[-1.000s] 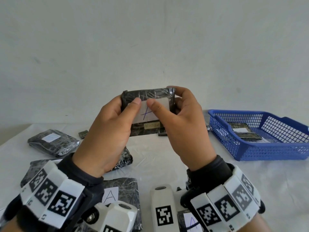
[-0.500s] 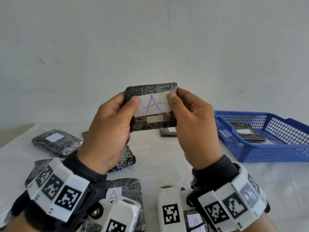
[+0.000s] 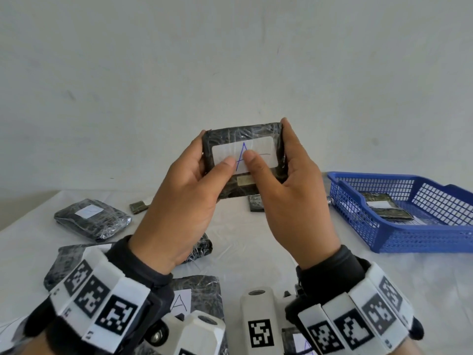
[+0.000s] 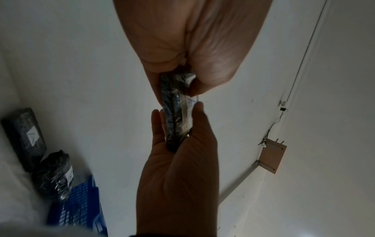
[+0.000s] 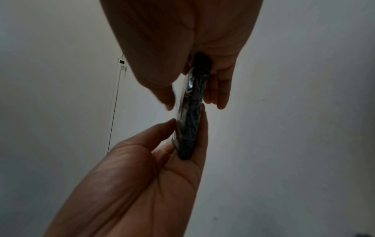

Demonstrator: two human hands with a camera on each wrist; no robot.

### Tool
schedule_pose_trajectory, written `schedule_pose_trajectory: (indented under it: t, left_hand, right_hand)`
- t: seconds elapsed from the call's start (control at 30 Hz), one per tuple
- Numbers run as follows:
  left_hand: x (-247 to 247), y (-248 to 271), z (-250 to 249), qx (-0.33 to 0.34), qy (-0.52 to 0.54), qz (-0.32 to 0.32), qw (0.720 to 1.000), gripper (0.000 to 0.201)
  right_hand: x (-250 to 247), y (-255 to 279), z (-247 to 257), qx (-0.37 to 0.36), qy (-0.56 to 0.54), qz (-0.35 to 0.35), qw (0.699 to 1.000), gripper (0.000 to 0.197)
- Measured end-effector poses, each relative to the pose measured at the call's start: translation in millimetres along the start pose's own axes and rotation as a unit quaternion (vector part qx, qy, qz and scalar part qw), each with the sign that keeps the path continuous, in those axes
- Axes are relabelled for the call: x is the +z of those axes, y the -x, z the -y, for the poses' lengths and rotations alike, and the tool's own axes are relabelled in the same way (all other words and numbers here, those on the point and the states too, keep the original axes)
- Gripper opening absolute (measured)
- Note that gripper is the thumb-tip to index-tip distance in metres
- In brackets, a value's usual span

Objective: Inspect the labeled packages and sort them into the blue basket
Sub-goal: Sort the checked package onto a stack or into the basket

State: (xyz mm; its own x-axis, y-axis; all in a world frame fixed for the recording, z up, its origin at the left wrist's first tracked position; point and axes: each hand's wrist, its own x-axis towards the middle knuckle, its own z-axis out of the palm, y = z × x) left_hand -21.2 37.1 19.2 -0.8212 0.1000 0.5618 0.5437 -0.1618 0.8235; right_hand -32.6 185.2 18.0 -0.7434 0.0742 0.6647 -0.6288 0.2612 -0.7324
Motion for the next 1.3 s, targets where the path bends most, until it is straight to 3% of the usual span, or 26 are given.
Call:
schedule_pose_trajectory:
  t: [0.3,0.47,0.63,0.77,0.97,1.07,1.23,1.3]
  left_hand:
    - [-5.9,-2.4,-4.2,0.003,-0.022,0.015,1.000,0.035]
    - [-9.1,-4.0,-5.0,-0.011,0.007,0.005,1.000,0.042]
    - [-6.9,-3.6,-7.8,-0.022,0.037,-0.028,0.999,0.076]
    - [-4.9,-3.4,-7.4,-0.030,0.033,-0.049,0.998,0.083]
    - [-7.9,-4.3,-7.9,-0.047,0.045,-0.060,0.996,0.064]
    - [-8.3,-3.8,-11.6,-0.057,0.058,-0.048,0.996,0.061]
    - [-7.8,-4.2,-13.0,-0.062,0.030,-0.057,0.996,0.064]
    - [-7.6,-3.5,-12.5,-0.059,0.039,-0.041,0.997,0.051]
  right_hand:
    - [2.7,-2.0,-6.9,-0.009,-0.042,0.054,0.998,0.089]
    - [-0.7,-4.6,-9.0,-0.005,-0.103,0.079,0.992,0.079]
    - [0.1,-1.9,-6.4,0.015,-0.198,0.046,0.979,0.072]
    - [2.2,-1.0,-7.6,0.030,-0.227,0.034,0.973,0.066]
    - [-1.6,-4.7,-9.8,0.038,-0.219,0.040,0.974,0.068]
    - [-7.5,-4.9,-9.2,0.006,-0.160,0.062,0.985,0.061]
    - [-8.8,-3.0,-12.4,-0.028,-0.044,0.095,0.994,0.070]
    - [-8.3,-2.5,-14.2,-0.035,-0.014,0.102,0.994,0.073]
